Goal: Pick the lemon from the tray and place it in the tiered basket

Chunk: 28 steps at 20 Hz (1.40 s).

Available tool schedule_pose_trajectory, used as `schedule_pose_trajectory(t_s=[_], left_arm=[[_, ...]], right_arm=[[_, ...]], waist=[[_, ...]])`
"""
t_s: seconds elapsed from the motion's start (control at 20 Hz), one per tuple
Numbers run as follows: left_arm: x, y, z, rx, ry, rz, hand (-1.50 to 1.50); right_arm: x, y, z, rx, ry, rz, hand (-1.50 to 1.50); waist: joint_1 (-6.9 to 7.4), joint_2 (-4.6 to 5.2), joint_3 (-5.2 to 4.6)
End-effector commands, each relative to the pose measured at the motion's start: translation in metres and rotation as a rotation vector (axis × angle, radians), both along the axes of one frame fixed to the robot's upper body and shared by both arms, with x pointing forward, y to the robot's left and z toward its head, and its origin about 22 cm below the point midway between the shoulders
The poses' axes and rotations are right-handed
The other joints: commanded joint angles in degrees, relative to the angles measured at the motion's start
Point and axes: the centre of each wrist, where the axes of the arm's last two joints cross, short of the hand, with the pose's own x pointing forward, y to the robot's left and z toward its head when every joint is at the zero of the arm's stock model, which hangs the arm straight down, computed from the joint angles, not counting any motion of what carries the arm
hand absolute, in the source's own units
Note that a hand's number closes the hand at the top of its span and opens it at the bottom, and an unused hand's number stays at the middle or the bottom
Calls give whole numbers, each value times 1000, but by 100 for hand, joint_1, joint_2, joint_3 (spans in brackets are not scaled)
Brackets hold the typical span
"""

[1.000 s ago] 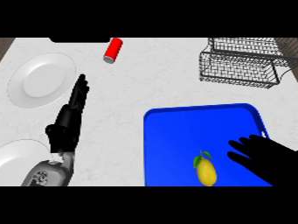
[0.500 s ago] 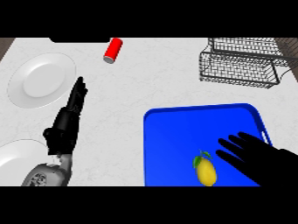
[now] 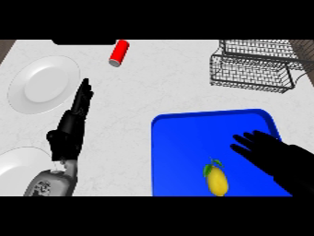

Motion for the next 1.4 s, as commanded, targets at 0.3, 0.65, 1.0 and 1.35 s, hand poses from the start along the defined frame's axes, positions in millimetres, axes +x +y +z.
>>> schedule_pose_trajectory(t_s=[0.3,0.65,1.0,1.35], left_arm=[[7,-3,6,-4,-4,0,0],[2,4,-5,-4,-18,-14,0],[5,-7,-1,13,-3,0,0],[2,-18,1,6,-21,-10,0]], right_arm=[[8,-2,-24,42,46,40,-150],[21,15,-36,28,61,44,-150],[22,17,-52,21,111,41,-150],[28,29,-48,11,99,30,-150]], waist=[[-9,0,0],[9,1,-1],[0,3,0],[-5,1,-1]])
